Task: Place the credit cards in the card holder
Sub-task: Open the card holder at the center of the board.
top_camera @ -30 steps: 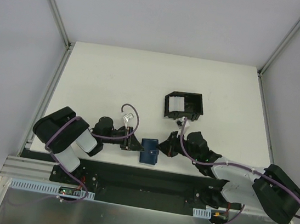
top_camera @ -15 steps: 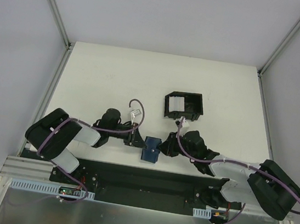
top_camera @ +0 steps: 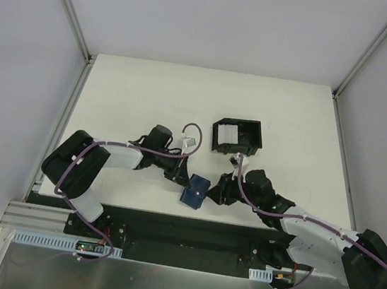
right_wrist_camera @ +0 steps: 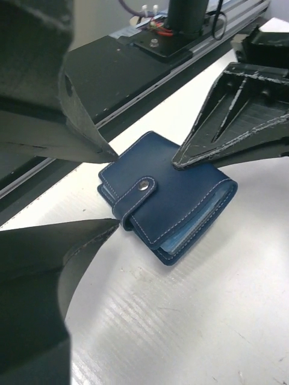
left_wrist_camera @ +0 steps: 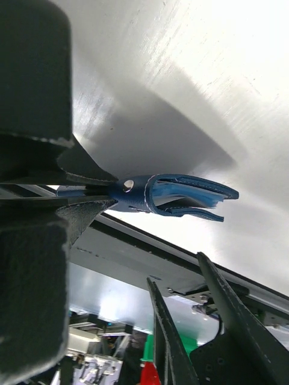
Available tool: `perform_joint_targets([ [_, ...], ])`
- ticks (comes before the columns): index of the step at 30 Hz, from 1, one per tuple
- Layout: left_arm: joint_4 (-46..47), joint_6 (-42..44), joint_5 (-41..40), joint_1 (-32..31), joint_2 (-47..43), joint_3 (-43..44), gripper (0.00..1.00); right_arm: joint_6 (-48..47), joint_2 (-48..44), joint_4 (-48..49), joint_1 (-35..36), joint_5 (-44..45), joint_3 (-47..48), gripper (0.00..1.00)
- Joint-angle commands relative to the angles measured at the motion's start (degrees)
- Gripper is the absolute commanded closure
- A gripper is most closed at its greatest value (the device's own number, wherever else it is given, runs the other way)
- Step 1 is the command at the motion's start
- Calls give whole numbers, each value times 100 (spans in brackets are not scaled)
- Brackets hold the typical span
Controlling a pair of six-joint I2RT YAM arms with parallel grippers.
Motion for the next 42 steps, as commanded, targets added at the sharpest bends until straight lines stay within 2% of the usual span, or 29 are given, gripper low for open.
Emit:
perform_joint_targets([
  [1, -908, 884, 637, 12, 293, 417, 100, -684, 112, -287, -199, -707, 279, 57],
  [10, -1629, 1508, 893, 12, 759, 1015, 100, -1115, 1114, -260, -428, -1815, 886, 60],
  [23, -1708, 1754, 1157, 12, 1067, 1244, 100, -1440, 2283, -243, -472, -2334, 1150, 60],
  [30, -1708, 1781, 1008, 12, 1146, 1349, 100, -1362, 2873, -68, -472, -3239, 1344, 66],
  [34, -1708, 1702, 841, 12, 1155, 1428, 100, -1335, 2820, -5, -419, -3363, 1343, 71],
  [42, -1436, 1333, 674, 12, 1155, 1473, 100, -1318, 3145, -146, -130, -3214, 1563, 73],
])
